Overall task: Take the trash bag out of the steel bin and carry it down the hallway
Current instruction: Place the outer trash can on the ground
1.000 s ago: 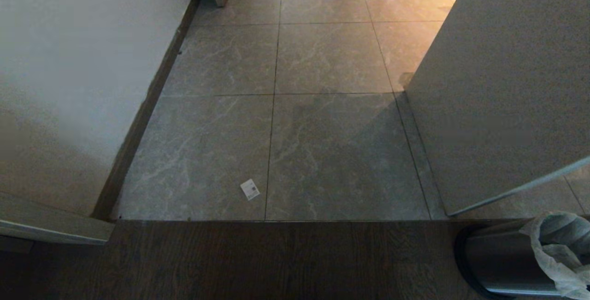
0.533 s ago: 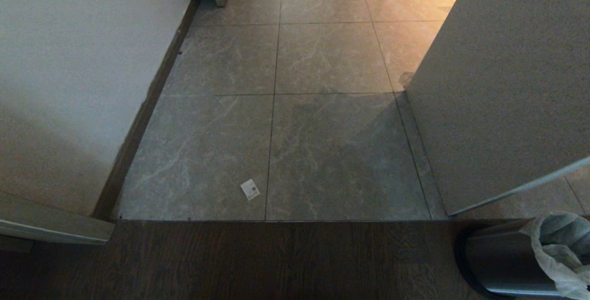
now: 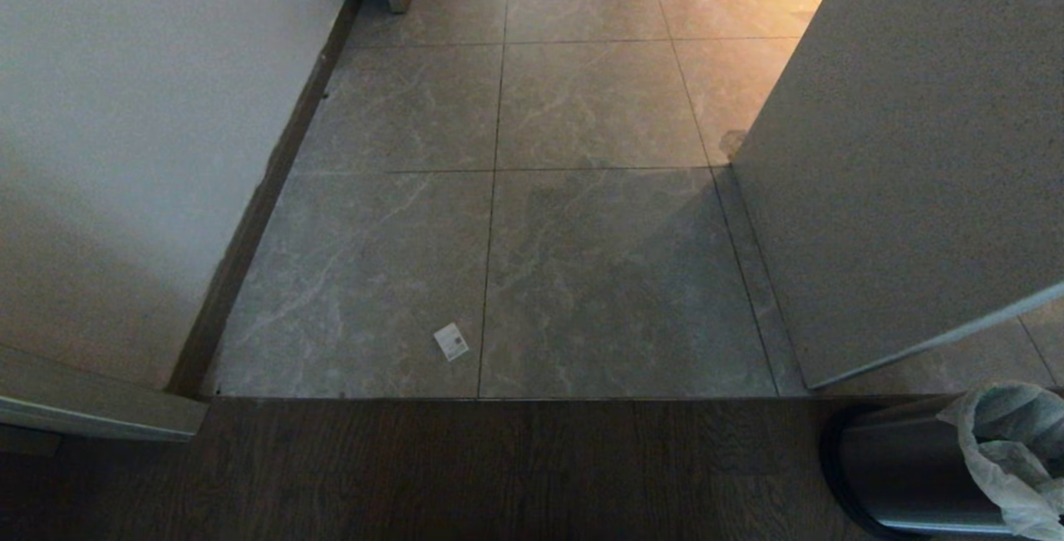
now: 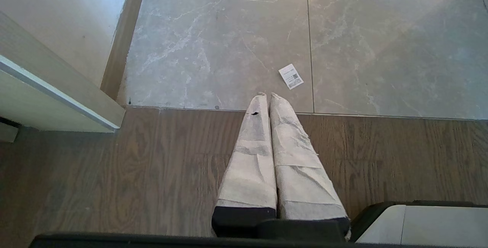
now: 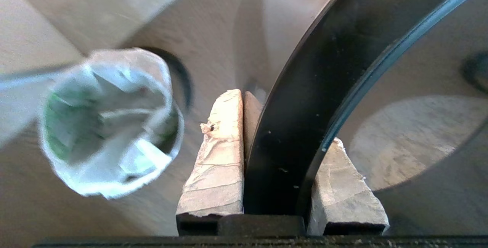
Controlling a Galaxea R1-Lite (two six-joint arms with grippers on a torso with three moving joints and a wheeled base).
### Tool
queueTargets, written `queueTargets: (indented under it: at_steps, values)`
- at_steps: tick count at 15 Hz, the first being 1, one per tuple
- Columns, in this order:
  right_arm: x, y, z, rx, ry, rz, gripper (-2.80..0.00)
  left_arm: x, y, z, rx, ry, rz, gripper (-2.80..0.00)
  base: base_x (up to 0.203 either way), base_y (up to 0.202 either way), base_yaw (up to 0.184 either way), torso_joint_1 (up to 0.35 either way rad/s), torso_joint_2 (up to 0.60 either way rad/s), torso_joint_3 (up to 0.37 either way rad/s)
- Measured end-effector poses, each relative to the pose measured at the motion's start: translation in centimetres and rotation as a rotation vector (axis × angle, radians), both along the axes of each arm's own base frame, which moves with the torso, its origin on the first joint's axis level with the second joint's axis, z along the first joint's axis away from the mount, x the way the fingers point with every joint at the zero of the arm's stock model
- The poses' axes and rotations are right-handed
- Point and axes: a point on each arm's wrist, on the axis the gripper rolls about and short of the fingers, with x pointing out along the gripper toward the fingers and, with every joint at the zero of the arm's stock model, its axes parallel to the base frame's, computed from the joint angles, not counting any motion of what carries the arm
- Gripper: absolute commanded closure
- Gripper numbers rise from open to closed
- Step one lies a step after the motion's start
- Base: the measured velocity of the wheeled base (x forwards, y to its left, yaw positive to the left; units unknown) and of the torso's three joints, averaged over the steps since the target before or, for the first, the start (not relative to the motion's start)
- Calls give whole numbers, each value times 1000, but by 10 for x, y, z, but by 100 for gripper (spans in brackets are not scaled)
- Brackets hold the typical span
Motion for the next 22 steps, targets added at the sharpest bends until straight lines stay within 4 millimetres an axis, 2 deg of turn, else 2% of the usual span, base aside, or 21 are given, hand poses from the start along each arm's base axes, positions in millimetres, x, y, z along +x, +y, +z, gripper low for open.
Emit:
queueTargets:
  at_steps: [3,7,12,14,18,22]
  values:
    - [3,-26,-25,21,-55,30,0,0,0,0,0,0,0,0,0,0,0,0,0,0]
    - [19,-55,-66,-22,-140,184,0,0,0,0,0,0,0,0,0,0,0,0,0,0]
    - [22,-64,-141,-42,-77,371,0,0,0,0,0,0,0,0,0,0,0,0,0,0]
    - [21,-67,-162,-31,-65,389,0,0,0,0,0,-1,0,0,0,0,0,0,0,0]
    - [24,-80,-191,-91,-41,418,0,0,0,0,-1,0,0,0,0,0,0,0,0,0]
    - [25,-83,-213,-56,-45,419,0,0,0,0,0,0,0,0,0,0,0,0,0,0]
